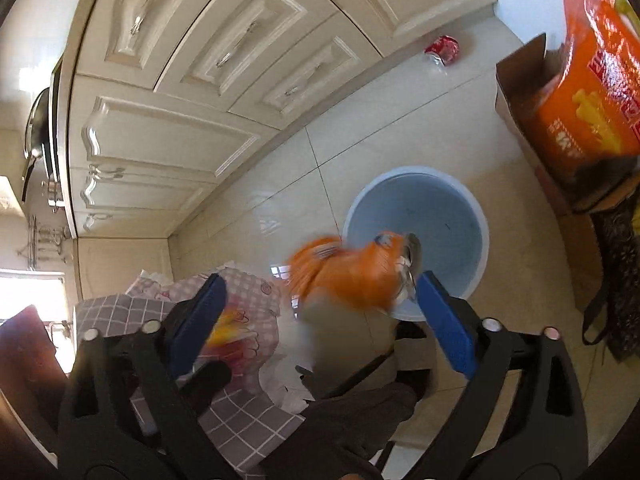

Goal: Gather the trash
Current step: 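Carry can and wrapper to the blue bin and open both tools over it, then move both tools back over the table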

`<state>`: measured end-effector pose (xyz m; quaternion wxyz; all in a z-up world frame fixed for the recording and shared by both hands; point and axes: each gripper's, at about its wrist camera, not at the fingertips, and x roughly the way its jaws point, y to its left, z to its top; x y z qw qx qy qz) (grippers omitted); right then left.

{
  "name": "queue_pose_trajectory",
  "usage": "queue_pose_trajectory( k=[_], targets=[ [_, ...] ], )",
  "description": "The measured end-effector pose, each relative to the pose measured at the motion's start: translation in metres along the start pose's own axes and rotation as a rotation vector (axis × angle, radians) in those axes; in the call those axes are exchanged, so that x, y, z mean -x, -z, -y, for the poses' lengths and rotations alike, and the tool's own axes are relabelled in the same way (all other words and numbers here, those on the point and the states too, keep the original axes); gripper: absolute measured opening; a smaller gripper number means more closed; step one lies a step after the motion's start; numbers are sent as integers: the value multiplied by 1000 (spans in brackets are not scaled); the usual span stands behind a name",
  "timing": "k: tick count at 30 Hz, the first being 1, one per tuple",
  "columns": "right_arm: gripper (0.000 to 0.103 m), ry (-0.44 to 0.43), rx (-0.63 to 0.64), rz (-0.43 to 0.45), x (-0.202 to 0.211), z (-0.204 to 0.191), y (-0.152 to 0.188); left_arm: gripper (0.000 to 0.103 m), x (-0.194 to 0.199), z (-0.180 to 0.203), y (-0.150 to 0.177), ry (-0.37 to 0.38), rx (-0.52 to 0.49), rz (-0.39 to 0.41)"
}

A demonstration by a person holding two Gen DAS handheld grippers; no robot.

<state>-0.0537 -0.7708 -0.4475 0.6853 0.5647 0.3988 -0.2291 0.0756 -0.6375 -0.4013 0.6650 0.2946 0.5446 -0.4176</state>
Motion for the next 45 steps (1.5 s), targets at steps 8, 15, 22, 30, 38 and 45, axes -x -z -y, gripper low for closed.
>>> queue_pose_trajectory(
  k=[8, 15, 22, 30, 38, 45],
  targets=[
    [97, 21, -1, 52, 16, 1, 8, 90, 14, -8, 1, -9, 29, 24],
    [97, 18, 40, 94, 42, -20, 25, 92, 59, -12, 13, -16, 37, 115],
    [97, 4, 112, 145, 76, -59, 48, 93, 118, -21, 37, -31, 52, 227],
    [97, -53, 269, 239, 133, -135, 91, 93, 207, -41, 79, -58, 96, 407],
    [97, -154, 429, 302, 174, -218, 145, 93, 278, -78, 129, -144, 146, 540],
    [97, -261, 579, 329, 195, -283, 200, 93, 340, -121, 181, -195, 247, 656]
  ],
)
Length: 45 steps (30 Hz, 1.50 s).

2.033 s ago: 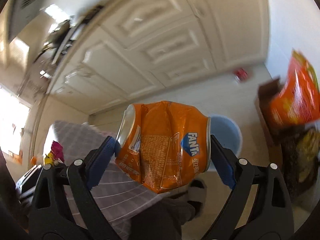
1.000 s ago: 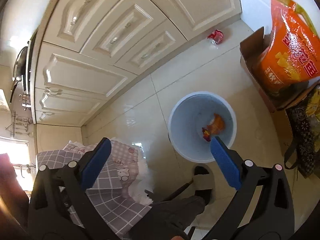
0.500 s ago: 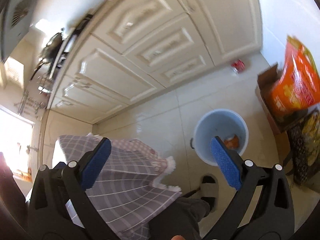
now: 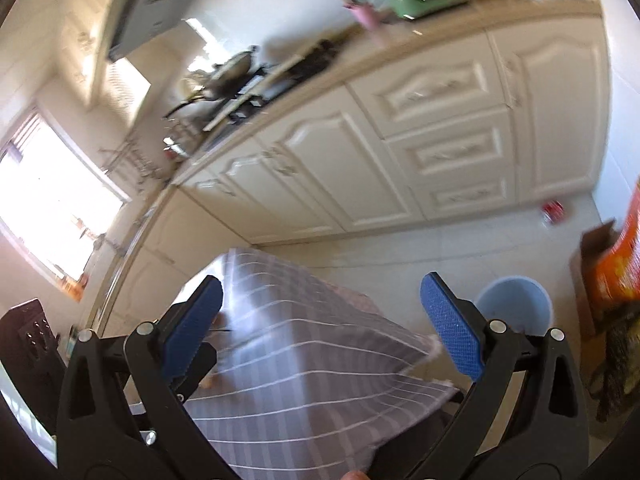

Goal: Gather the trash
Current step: 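Move both tools back over the table, then grasp the orange-printed plastic bag with the right tool while the left tool grasps the clear bag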

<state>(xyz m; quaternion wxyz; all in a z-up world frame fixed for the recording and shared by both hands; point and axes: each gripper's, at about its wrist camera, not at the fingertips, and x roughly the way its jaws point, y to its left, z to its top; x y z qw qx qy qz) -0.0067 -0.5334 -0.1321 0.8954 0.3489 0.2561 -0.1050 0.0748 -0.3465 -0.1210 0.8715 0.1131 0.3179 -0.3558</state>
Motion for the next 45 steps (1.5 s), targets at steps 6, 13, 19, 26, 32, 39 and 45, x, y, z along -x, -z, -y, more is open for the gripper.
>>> queue_pose_trajectory(
  k=[6, 13, 19, 26, 32, 39, 45],
  targets=[
    [97, -95, 129, 6, -1, -71, 14, 93, 57, -57, 9, -95, 71, 89],
    [97, -177, 299, 2, -10, -148, 44, 93, 108, -121, 37, -207, 168, 144],
    [97, -228, 389, -6, -13, -193, 69, 93, 144, -165, 59, -314, 235, 176],
    [97, -243, 466, -20, -22, -228, 90, 93, 173, -205, 79, -406, 286, 201],
    [97, -190, 540, -58, -43, -238, 111, 96, 173, -239, 103, -462, 311, 185],
    [97, -97, 591, -199, -95, -223, 139, 97, 124, -298, 155, -484, 433, 38],
    [97, -19, 659, -284, -138, -217, 154, 97, 62, -324, 175, -457, 489, -76]
  ],
)
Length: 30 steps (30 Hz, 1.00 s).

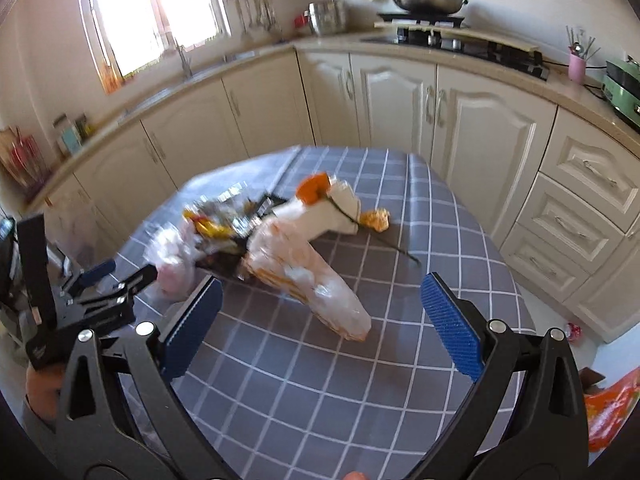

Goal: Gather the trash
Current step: 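Grasp the orange-printed plastic bag with the right tool while the left tool grasps the clear bag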

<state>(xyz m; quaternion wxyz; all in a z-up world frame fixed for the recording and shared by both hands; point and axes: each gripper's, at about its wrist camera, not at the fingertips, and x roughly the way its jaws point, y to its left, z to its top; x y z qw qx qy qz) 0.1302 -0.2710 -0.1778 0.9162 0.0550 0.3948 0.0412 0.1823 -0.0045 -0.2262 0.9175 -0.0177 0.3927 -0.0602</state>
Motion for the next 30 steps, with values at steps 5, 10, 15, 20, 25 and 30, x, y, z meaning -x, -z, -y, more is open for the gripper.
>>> queue_pose_trajectory(
  k=[5, 10, 15, 20, 25, 30],
  targets=[
    [97, 16, 73, -88, -48, -2, 0, 95, -34, -12, -1, 26, 72, -47],
    [84, -41, 174, -157, -85, -11, -3, 71, -44, -18, -4, 97, 91, -62],
    [33, -160, 117, -188, -81, -5, 8, 68, -33, -29, 3, 113, 103, -57],
    [32, -233, 58, -132, -48, 5, 21, 67, -15, -36, 17, 105, 112, -45],
    [32, -274, 2, -59, -8, 25, 27, 67, 24, -29, 24, 115, 104, 9],
    [32, -266, -44, 7, 22, 53, 27, 67, 60, 6, 14, 167, 41, 74]
  ],
)
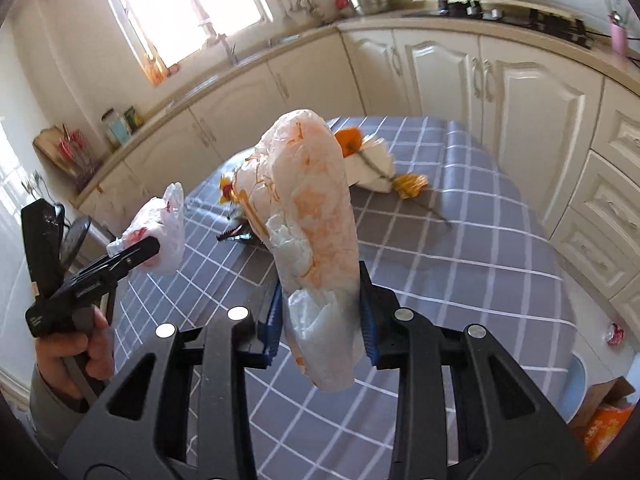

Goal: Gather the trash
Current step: 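Grasp the orange-printed plastic bag with the right tool while the left tool grasps the clear bag, then carry both bags to the blue bin and open both tools over it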

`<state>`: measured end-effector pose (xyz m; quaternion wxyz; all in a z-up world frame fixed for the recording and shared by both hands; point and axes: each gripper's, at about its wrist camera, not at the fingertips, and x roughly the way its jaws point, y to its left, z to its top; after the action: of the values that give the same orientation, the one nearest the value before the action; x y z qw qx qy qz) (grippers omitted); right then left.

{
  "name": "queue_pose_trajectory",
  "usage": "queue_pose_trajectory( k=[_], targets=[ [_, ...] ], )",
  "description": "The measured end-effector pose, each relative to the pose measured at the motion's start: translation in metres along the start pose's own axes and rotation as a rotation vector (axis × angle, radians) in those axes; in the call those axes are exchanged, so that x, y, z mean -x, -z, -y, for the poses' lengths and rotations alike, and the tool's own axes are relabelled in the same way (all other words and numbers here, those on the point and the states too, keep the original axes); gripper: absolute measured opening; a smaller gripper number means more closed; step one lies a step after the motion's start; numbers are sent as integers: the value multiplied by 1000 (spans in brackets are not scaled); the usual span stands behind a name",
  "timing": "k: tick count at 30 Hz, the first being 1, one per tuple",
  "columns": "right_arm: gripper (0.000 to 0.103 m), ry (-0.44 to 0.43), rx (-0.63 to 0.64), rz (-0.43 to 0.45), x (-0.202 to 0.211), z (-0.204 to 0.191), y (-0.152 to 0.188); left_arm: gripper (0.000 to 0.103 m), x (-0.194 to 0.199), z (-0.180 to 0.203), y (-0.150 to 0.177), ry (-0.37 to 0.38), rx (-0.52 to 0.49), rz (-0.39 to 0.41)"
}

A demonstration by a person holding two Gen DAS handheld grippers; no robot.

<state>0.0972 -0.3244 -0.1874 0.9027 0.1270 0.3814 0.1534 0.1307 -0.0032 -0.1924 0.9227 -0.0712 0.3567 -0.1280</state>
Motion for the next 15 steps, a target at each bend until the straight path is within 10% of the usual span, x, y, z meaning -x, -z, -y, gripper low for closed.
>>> queue_pose_trajectory(
  k=[15],
  targets=[
    [32, 229, -275, 208, 144, 157, 42, 67, -13, 233, 8, 317, -337, -42]
  ],
)
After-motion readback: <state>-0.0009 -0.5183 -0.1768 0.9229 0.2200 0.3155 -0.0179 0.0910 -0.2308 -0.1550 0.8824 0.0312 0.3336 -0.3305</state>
